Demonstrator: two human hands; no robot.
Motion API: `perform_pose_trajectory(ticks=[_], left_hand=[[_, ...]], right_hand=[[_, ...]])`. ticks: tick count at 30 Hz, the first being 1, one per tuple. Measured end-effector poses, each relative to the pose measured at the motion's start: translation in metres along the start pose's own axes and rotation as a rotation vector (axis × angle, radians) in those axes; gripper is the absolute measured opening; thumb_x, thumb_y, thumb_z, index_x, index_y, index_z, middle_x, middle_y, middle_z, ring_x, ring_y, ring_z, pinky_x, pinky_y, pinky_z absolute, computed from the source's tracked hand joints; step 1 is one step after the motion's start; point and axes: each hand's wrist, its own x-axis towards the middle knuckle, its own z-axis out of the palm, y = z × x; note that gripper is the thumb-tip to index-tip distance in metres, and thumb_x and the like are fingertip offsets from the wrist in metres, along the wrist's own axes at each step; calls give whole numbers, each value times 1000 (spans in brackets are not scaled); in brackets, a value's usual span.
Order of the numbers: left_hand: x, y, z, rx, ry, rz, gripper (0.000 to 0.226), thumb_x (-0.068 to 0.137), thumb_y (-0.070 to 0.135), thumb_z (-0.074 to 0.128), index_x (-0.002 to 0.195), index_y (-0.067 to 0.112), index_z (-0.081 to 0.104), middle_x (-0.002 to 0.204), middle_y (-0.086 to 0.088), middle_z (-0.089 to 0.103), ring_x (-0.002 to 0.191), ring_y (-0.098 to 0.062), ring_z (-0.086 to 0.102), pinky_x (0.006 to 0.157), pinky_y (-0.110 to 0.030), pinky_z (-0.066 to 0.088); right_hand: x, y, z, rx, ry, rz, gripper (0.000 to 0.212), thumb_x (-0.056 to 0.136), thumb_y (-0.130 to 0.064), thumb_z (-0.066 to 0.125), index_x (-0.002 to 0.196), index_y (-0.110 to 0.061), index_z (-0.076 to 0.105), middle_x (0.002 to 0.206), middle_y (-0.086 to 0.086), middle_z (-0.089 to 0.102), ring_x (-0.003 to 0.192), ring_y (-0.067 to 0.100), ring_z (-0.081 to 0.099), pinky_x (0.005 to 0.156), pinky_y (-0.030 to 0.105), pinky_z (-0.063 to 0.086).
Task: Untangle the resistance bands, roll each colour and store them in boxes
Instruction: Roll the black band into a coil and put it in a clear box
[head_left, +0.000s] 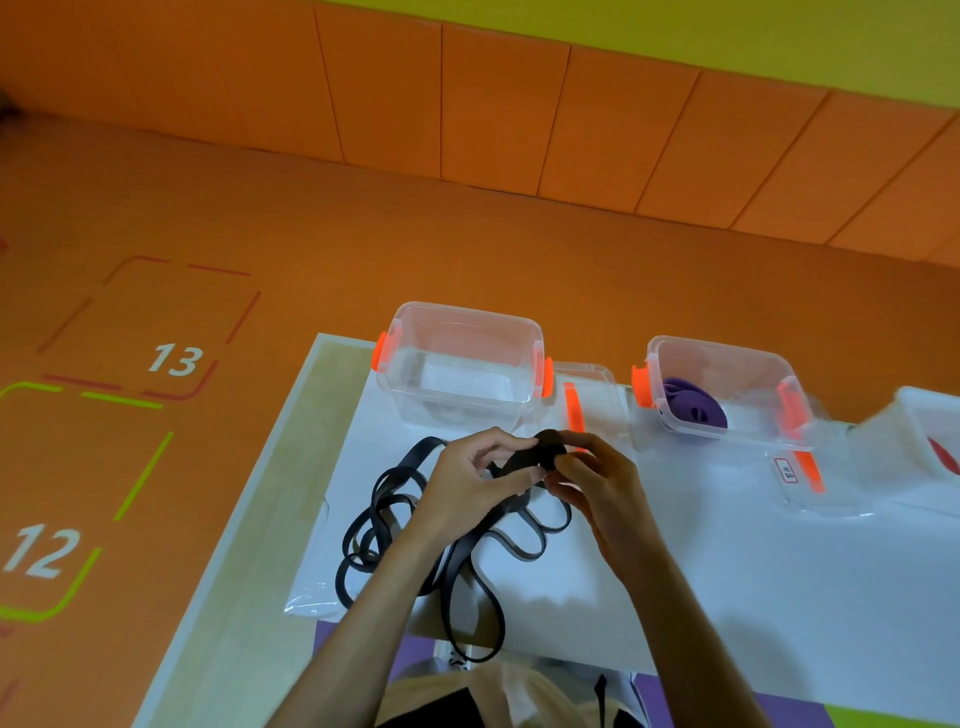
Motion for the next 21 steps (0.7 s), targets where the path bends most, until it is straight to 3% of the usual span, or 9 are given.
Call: perform_pose_trajectory(ticks=[4,7,9,12,17,19,21], left_hand=[[-1,0,6,103,55,78,23,92,20,83,106,36,74,114,15,78,119,-8,70,107,-29,54],[-1,2,8,185,118,156,27,94,20,80,107,42,72,116,19,75,119,-7,69,104,-22,53],[-1,6,10,244,127,255,25,94,23,79,112,38,72,118,20,74,118,-9,70,100,-21,54],[-5,8,13,284,131,368,23,94,29,80,116,28,74,121,20,73,116,-12,71,98,-23,55],[-10,8,17,300,302,429,33,89,15,86,119,25,79,123,16,71,118,-14,70,99,-19,54],[-11,8,19,328,337,446,32,90,15,85,121,23,79,122,13,69,116,-14,69,98,-17,52],[-13,8,18,357,340,443,31,94,20,81,124,24,79,122,13,68,116,-13,69,98,-18,52]], right_hand=[[-2,-10,3,-100,-26,-89,33,100,6,57,118,-16,73,98,6,82,94,25,79,82,27,63],[-3,-16,7,-68,-31,-114,19,101,-12,67,118,-19,73,101,3,82,96,22,79,80,24,62],[-4,-20,12,-52,12,-123,20,97,-27,72,114,-17,76,99,3,82,94,21,79,79,25,63],[-1,-23,14,-61,82,-114,11,95,-21,76,104,-18,81,96,2,82,94,20,79,75,24,62],[-2,-31,17,283,52,29,34,85,-23,80,111,-5,67,97,13,80,88,24,79,72,26,62],[-4,-27,22,387,22,90,25,90,-22,77,106,-6,65,92,13,77,81,22,76,72,29,63],[-4,-19,24,342,-2,120,19,95,-25,72,101,-8,69,93,13,76,85,24,74,82,35,63]])
